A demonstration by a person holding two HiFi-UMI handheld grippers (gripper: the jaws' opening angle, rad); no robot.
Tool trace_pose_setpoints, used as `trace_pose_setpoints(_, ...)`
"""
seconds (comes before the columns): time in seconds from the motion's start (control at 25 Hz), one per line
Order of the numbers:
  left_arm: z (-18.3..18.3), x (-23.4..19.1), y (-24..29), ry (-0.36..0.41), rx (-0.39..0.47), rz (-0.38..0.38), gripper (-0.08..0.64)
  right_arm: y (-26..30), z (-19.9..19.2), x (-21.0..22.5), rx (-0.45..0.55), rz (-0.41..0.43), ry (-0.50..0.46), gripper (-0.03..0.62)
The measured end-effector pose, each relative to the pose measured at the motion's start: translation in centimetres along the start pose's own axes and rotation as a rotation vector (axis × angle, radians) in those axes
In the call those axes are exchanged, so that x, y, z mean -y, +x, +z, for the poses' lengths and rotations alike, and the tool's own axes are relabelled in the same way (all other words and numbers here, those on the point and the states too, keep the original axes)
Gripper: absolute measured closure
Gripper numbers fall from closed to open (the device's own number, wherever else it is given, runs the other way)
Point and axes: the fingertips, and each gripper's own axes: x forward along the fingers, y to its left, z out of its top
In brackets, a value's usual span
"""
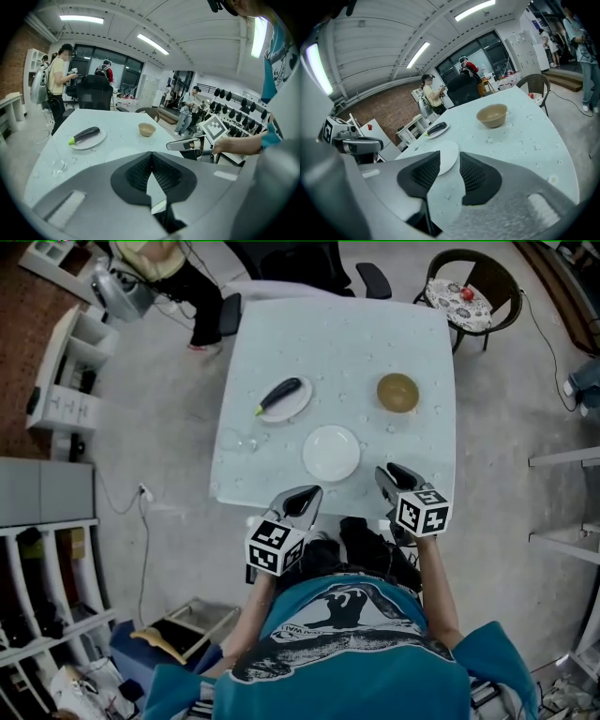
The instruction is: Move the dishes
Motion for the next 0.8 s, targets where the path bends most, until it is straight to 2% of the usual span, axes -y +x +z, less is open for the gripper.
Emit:
trace_pose_setpoints(0.2, -1.1, -0.1, -2.5, -0.008, 0.022, 0.004, 0.546, -0.1, -0.7, -2.4, 0.003, 0.011, -0.032, 0.459)
trace_pose_setpoints(0.52, -5.0, -1.5, -8.4, -0.055, 0.046, 0.051, 0.546, -0.7, -3.5, -9.0, -0.013, 0.051, -0.083, 0.459)
trace_pose_setpoints(0.8, -7.0, -2.3, -12.0, -0.072, 0.087, 0.07, 0.546, -1.3, -5.5, -14.2, -0.026, 0.09, -0.155, 0.459)
